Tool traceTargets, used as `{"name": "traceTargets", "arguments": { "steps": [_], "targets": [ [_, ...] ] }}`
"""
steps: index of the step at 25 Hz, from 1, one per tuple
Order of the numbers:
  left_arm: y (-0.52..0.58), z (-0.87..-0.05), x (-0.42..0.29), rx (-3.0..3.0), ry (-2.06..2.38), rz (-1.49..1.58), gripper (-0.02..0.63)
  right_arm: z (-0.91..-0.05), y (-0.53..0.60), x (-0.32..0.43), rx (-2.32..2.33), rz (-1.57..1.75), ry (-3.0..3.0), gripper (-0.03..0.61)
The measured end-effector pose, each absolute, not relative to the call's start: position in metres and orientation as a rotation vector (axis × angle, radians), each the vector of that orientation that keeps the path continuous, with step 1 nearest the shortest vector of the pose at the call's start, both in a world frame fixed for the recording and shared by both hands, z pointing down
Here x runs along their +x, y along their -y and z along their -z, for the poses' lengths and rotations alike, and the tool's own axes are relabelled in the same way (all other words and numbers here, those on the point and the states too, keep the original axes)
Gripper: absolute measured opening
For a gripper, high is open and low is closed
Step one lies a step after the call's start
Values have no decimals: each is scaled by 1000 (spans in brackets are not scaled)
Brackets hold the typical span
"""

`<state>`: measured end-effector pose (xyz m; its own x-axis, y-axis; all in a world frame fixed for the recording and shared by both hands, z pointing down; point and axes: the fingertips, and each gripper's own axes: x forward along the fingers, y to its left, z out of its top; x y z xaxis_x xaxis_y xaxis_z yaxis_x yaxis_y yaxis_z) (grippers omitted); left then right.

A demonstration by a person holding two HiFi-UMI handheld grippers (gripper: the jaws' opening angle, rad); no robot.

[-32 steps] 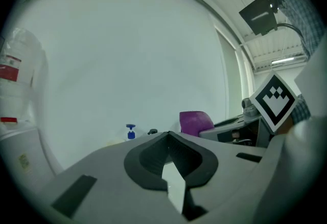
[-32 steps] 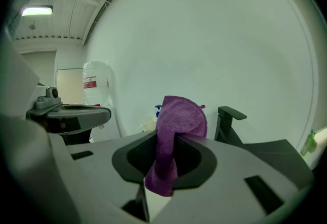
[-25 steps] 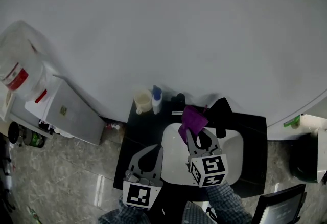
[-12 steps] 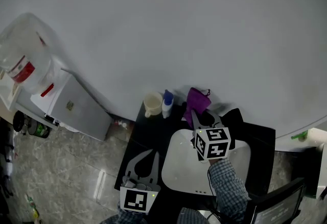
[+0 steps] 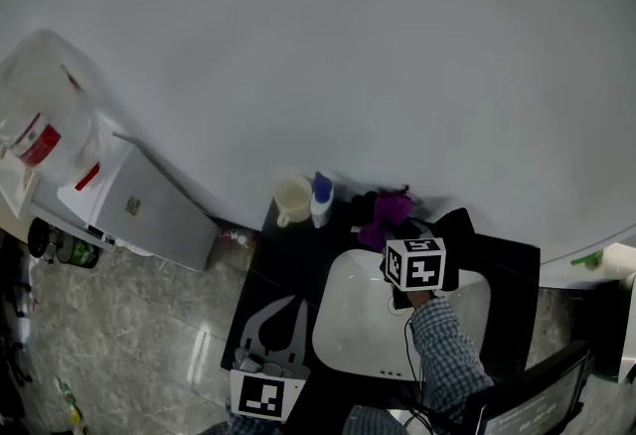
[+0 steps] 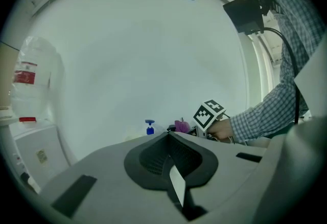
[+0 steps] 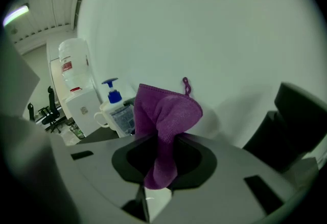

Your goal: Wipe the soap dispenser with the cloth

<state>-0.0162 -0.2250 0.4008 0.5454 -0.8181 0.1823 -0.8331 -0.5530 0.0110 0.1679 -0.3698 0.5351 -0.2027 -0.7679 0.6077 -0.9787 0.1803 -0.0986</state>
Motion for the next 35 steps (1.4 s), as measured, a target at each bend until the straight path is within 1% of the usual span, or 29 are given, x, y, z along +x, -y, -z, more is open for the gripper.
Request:
{"name": "traceTargets", "arguments": {
  "steps": [10,16,21,28,35],
  "targets": [
    [217,-405,-9,2751,1390,-322,2,-592,360,190,1659,-829,1874,80],
    [221,-404,-6,2709,1382,-272,2,-592,348,198,1714,-819,1830,80],
    [223,-399,2,2714,1357,-232,2,-562,334,190,1771,-783,1878,80],
    [229,-394,18,2772,1293,-195,2,-487,321,169,1854,-697,2045,80],
    [229,-394,13,2776,1286,-188,2,-420,349,153,1939,-593,2193,80]
  ]
}}
